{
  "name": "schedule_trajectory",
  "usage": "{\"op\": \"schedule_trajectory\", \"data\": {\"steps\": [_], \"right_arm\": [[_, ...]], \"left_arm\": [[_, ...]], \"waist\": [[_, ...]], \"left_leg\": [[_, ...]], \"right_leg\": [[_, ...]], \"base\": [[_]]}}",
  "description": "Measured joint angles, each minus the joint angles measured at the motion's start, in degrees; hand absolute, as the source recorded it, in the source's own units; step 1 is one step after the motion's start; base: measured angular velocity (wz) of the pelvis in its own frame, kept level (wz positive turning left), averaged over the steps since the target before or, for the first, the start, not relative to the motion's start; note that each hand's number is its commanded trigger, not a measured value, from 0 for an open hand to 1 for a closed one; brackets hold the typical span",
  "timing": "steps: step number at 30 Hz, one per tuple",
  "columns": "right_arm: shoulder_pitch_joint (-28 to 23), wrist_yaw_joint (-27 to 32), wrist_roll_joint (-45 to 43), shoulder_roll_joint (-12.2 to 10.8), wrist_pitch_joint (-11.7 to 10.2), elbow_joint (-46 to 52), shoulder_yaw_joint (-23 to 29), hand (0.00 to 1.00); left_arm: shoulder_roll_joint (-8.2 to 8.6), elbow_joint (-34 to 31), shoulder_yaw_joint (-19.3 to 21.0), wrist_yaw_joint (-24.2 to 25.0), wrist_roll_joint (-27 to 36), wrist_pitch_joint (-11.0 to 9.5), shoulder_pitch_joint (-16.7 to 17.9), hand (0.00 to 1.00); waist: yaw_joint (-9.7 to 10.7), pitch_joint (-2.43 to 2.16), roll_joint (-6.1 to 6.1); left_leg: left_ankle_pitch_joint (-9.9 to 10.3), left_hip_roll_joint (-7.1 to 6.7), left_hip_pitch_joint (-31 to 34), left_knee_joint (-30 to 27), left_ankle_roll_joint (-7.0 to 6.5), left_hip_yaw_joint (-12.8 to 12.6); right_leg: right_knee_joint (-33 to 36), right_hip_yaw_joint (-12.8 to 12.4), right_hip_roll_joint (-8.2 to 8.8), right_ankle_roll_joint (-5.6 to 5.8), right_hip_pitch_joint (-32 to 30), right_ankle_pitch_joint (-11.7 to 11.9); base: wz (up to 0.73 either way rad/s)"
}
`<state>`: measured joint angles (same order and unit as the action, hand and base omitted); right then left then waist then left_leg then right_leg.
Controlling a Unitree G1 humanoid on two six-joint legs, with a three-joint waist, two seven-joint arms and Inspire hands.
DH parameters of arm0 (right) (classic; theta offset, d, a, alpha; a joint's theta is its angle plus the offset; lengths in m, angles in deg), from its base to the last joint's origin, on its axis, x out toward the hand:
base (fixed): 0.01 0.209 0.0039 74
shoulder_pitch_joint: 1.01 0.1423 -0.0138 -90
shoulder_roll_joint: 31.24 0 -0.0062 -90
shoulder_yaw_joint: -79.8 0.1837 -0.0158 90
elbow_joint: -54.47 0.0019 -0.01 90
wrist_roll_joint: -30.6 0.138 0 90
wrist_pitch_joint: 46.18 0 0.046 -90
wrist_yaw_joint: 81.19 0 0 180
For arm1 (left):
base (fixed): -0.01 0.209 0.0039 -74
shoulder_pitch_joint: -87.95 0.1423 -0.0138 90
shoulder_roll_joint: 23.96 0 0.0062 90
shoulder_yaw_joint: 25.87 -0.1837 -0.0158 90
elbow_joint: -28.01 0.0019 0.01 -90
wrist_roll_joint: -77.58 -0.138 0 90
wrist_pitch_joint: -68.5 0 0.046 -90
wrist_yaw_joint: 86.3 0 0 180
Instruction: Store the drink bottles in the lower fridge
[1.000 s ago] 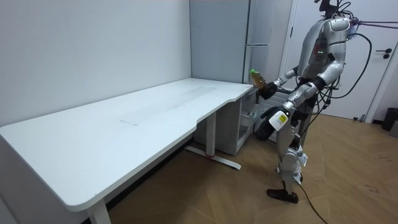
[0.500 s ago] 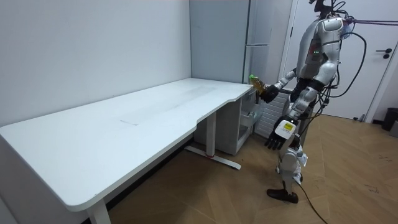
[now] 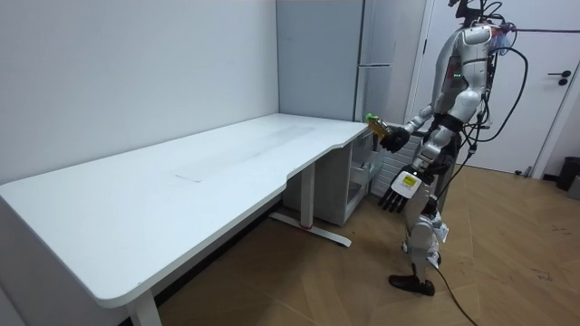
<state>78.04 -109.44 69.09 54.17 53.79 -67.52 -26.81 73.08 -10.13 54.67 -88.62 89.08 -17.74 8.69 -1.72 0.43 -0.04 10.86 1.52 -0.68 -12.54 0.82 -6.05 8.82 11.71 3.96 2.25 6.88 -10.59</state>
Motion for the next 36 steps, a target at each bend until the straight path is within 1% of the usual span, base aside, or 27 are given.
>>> {"op": "schedule_trajectory", "data": {"steps": [2,5,8,10,11,13,16,19,23,29,31,33,34,36], "right_arm": [[0.04,0.65,1.01,0.02,-0.06,-1.38,0.02,1.0],[0.15,3.25,4.18,-0.37,-0.03,-4.87,0.65,1.0],[0.15,6.93,7.16,-0.48,0.07,-7.97,2.01,1.0],[0.15,10.52,10.6,-0.33,0.02,-8.65,2.81,1.0],[0.15,11.18,11.32,-0.31,-0.07,-8.71,3.08,1.0],[0.31,13.15,13.29,-0.39,-0.72,-9.93,4.15,1.0],[0.31,15.51,13.5,-0.29,-1.33,-10.57,4.55,1.0],[0.31,16.64,13.61,-0.34,-1.36,-10.58,4.52,1.0],[0.31,18.19,16.48,-0.48,-1.62,-10.58,4.52,1.0],[0.33,21.8,28.35,-0.57,-1.98,-10.05,4.77,1.0],[0.33,22.43,33.77,-0.64,-2.8,-9.3,5.51,1.0],[0.38,22.7,36.08,-0.72,-3.47,-8.89,6.71,1.0],[0.5,22.89,37.37,-0.7,-4.51,-8.79,7.02,1.0],[0.52,23.24,38.16,-0.68,-5.46,-8.4,7.77,1.0]], "left_arm": [[-0.01,0.1,0.22,0.26,0.0,0.0,-0.07,0.0],[0.0,1.02,0.4,0.24,0.14,-0.1,-0.16,0.0],[0.51,1.26,1.43,0.09,0.16,-0.1,0.0,0.0],[0.57,1.58,1.45,0.01,0.14,-0.13,-0.02,0.0],[0.57,1.78,1.45,0.0,0.14,-0.15,-0.05,0.0],[0.58,2.64,1.46,-0.01,0.15,-0.45,-0.22,0.0],[0.57,3.25,1.47,-0.12,0.15,-0.9,-0.34,0.0],[0.57,3.38,1.47,-0.35,0.15,-1.27,-0.41,0.0],[0.56,3.41,1.7,-0.43,0.17,-1.31,-0.1,0.0],[0.6,4.29,2.13,-0.46,0.21,-1.86,-0.09,0.0],[0.69,4.26,2.72,-0.43,0.19,-2.55,0.36,0.0],[0.69,4.26,2.84,-0.45,0.14,-2.86,0.49,0.0],[0.69,4.25,2.93,-0.49,0.14,-3.03,0.64,0.0],[0.71,4.26,3.21,-0.52,0.07,-3.32,0.82,0.0]], "waist": [[-0.01,-0.04,0.08],[-0.12,-0.04,0.07],[-0.21,-0.05,0.02],[-0.09,-0.11,-0.12],[-0.06,-0.11,-0.16],[0.06,-0.12,-0.26],[0.11,-0.09,-0.29],[0.17,-0.06,-0.35],[0.12,0.02,-0.41],[0.1,0.06,-0.32],[0.07,0.05,-0.32],[-0.13,0.03,-0.33],[-0.11,0.04,-0.32],[-0.07,0.02,-0.35]], "left_leg": [[0.0,0.02,-0.01,0.14,0.0,-0.21],[0.01,0.03,-0.07,0.23,-0.01,-0.45],[0.0,0.05,-1.06,0.43,-0.01,-0.94],[0.0,0.1,-1.14,0.85,-0.01,-1.3],[0.0,0.12,-1.16,0.87,-0.01,-1.44],[0.0,0.14,-1.53,1.16,0.0,-1.69],[0.01,0.14,-1.77,1.33,0.0,-1.8],[0.01,0.14,-1.87,1.47,0.01,-1.86],[0.01,0.14,-1.9,1.5,0.01,-1.9],[0.01,0.13,-1.91,1.28,0.01,-1.89],[0.01,0.13,-1.92,1.28,0.01,-1.88],[0.01,0.13,-2.02,1.27,0.01,-1.87],[0.01,0.12,-2.01,1.27,0.01,-1.87],[0.01,0.13,-2.0,1.27,0.01,-1.87]], "right_leg": [[0.07,-0.25,0.0,-0.01,-0.09,0.01],[0.06,-0.42,0.0,-0.02,-0.12,0.05],[0.06,-0.83,0.0,-0.01,0.09,0.05],[0.06,-1.0,0.0,-0.01,0.06,0.04],[0.06,-1.11,0.0,-0.01,0.0,0.04],[0.04,-1.39,-0.01,-0.01,0.03,0.04],[0.02,-1.48,-0.01,-0.01,-0.01,0.04],[0.0,-1.49,-0.01,-0.01,-0.01,0.04],[0.01,-1.43,-0.01,-0.01,0.02,0.04],[0.03,-1.4,-0.01,-0.01,0.04,0.04],[0.07,-1.39,0.0,-0.01,0.05,0.04],[0.07,-1.39,0.0,-0.01,0.22,0.04],[0.06,-1.39,0.0,-0.01,0.39,0.04],[0.05,-1.39,0.0,0.0,0.47,0.04]], "base": [[-0.07],[-0.04],[-0.08],[-0.08],[-0.09],[-0.07],[0.0],[0.0],[0.0],[0.0],[0.0],[0.0],[0.0],[0.0]]}}
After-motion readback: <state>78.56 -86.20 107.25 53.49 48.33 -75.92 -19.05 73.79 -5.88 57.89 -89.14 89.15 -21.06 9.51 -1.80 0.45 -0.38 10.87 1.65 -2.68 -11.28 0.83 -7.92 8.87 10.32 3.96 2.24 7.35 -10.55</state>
